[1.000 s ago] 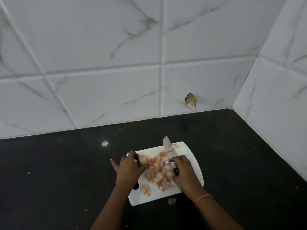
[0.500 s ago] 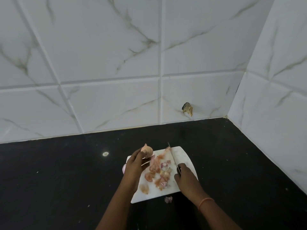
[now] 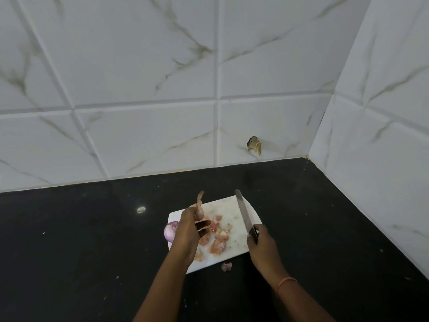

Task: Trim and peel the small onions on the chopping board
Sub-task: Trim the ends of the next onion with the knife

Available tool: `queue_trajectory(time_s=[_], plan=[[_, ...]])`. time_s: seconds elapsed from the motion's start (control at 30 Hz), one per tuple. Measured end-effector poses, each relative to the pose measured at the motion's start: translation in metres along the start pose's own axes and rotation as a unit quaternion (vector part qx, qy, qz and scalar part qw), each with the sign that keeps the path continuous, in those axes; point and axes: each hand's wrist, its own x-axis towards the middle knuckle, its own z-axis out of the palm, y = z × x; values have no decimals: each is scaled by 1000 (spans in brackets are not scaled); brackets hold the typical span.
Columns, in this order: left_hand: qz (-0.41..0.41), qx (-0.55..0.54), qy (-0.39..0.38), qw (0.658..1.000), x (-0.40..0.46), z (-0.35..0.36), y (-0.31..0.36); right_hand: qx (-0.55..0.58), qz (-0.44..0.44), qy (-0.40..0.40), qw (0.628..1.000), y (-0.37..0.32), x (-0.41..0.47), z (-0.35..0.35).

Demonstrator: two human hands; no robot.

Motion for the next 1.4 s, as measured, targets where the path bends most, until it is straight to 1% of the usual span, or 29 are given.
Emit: queue_trajectory(time_s=[0.03,0.1,0.17,0.23,0.33,0.43,0.53,0.6,0.7,0.73,0.83,0.97,1.17,1.3,1.4], plan=[[3,25,-23,999,-1,0,-1,-4,15,0,1000,4,1,-2],[27,101,-78,991,0,-2,-4,-19,31,-26,999,11,0,-2],[71,161,-83,981,3,-4,-7,-18,28,-68,997,16,-3,2],[109,200,-78,971,8,-4,-9,6,6,-96,995,16,-11,6],[148,255,-93,951,16,-4,-15,17,-31,-75,997,14,-14,5],[180,300,-123,929,23,-1,-23,-11,-9,-38,999,12,-9,-2],[222,377,-147,887,33,11,-35,14,-6,18,1000,13,-4,-11],[236,407,-157,869,42,21,-42,33,10,22,999,11,0,-16],[238,448,-163,846,52,30,-56,14,9,14,1000,13,8,-18],[237,455,-161,843,55,31,-60,6,8,11,1000,14,9,-18],[217,449,-148,854,58,30,-67,-17,1,6,1000,16,14,-16],[253,465,-133,838,61,24,-73,-55,-8,-7,998,16,17,-12],[258,482,-112,830,62,22,-77,-115,-25,-12,993,10,19,-4],[254,481,-120,830,62,21,-80,-211,-42,-21,976,3,21,-3],[252,484,-119,830,62,19,-82,-250,-37,-27,967,-3,20,1]])
